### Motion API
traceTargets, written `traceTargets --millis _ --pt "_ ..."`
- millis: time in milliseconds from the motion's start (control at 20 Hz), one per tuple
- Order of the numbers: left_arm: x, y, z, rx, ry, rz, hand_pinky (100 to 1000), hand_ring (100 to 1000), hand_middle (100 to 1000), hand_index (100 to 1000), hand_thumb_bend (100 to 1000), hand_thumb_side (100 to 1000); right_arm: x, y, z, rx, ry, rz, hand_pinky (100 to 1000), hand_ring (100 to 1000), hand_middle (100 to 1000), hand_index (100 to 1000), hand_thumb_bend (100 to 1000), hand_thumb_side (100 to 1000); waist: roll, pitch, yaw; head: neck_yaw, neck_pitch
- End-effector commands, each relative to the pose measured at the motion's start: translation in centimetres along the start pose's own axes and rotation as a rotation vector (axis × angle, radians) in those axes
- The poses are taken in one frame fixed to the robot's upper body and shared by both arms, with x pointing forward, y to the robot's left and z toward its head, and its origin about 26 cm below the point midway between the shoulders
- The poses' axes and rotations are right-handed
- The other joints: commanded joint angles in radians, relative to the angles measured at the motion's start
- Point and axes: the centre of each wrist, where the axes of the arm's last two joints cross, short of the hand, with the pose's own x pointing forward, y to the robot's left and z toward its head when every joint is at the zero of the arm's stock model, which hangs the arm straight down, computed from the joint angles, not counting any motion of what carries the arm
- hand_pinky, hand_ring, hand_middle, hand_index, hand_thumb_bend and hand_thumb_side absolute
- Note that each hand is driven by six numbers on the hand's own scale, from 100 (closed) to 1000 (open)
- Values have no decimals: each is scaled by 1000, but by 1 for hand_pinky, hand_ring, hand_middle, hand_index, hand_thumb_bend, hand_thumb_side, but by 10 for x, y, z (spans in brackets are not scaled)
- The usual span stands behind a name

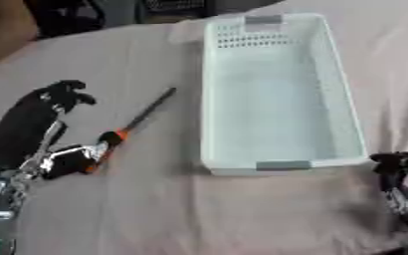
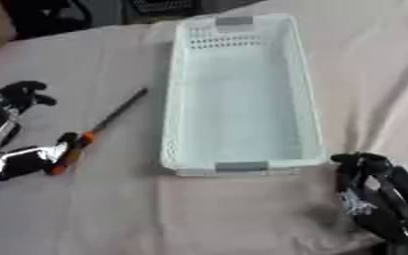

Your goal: Pick up objects on the table and place them in the box.

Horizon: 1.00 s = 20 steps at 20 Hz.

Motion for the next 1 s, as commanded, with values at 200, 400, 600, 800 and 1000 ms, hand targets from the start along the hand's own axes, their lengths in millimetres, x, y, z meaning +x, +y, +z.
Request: traceTargets --millis 200,400,600,800,1000 --pt "1 5 0 -1 -14 26 876 838 855 725 454 390 0 -3 1 7 5 12 421 535 570 801 100 823 -2 -9 -1 -16 -20" --pt "1 4 1 -11 -7 27 878 842 859 716 461 390 0 -3 1 8 5 12 422 536 571 801 100 824 -2 -9 -1 -17 -30" --pt "2 3 2 -45 5 5 879 847 863 710 458 399 0 -3 1 14 4 13 422 536 571 801 100 824 -1 -9 -2 -14 -31" --pt "0 2 3 -70 34 -25 877 851 864 705 479 405 0 -3 1 14 5 13 422 536 571 801 100 825 -1 -9 -2 -9 -27" --pt "-3 -4 4 -91 86 -48 876 846 854 702 459 415 0 -4 1 15 5 13 421 536 571 801 100 825 -1 -8 -2 -7 -26"
